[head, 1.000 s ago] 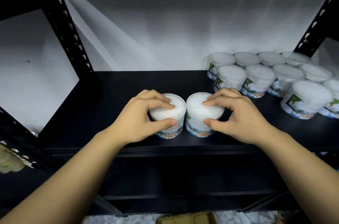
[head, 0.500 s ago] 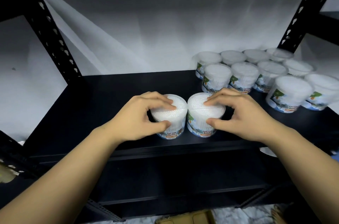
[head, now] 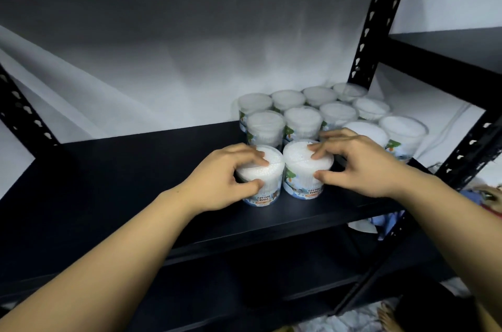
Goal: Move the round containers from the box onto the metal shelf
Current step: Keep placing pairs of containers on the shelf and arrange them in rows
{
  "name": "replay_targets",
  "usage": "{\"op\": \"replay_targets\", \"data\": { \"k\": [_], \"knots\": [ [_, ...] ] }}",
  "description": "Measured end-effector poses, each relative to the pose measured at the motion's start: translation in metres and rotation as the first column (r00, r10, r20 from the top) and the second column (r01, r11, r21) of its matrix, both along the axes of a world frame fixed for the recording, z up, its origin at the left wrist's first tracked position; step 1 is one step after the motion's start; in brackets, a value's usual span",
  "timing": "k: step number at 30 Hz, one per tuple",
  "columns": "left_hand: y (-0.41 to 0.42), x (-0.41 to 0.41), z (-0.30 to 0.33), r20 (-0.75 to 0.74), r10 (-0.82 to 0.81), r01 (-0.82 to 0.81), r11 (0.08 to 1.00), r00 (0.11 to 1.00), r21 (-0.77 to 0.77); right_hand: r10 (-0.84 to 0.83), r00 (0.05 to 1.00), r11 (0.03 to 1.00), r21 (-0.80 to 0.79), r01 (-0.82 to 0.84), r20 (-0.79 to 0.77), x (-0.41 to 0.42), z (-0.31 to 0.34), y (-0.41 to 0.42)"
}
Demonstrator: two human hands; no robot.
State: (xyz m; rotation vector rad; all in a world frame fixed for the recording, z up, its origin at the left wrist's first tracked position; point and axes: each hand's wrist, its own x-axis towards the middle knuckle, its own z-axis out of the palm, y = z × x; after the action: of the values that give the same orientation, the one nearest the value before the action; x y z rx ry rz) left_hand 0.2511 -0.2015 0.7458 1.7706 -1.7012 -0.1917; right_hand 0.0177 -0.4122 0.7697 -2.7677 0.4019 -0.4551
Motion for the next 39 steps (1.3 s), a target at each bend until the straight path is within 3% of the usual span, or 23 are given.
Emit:
{"op": "replay_targets", "data": {
  "k": [12, 35, 39],
  "knots": [
    [-0.048, -0.013, 0.0, -0.004, 0.034, -0.034, 0.999, 0.999, 0.004, -0.045, 0.999, 0.999, 0.02, 0.045, -0.025, -0.016, 0.001, -0.043],
    [-0.056, -0.028, 0.006, -0.062, 0.16, -0.163, 0.986, 0.985, -0.043, -0.018, 0.999, 1.0, 0.003, 0.018, 0.03, -0.009, -0.014, -0.064],
    [-0.055, -0.029, 0.009, -0.018, 0.168, -0.169, 0.982, 0.986, -0.079, 0.015, 0.998, 0.998, 0.059, -0.018, 0.059, -0.017, -0.008, -0.07]
  ]
}}
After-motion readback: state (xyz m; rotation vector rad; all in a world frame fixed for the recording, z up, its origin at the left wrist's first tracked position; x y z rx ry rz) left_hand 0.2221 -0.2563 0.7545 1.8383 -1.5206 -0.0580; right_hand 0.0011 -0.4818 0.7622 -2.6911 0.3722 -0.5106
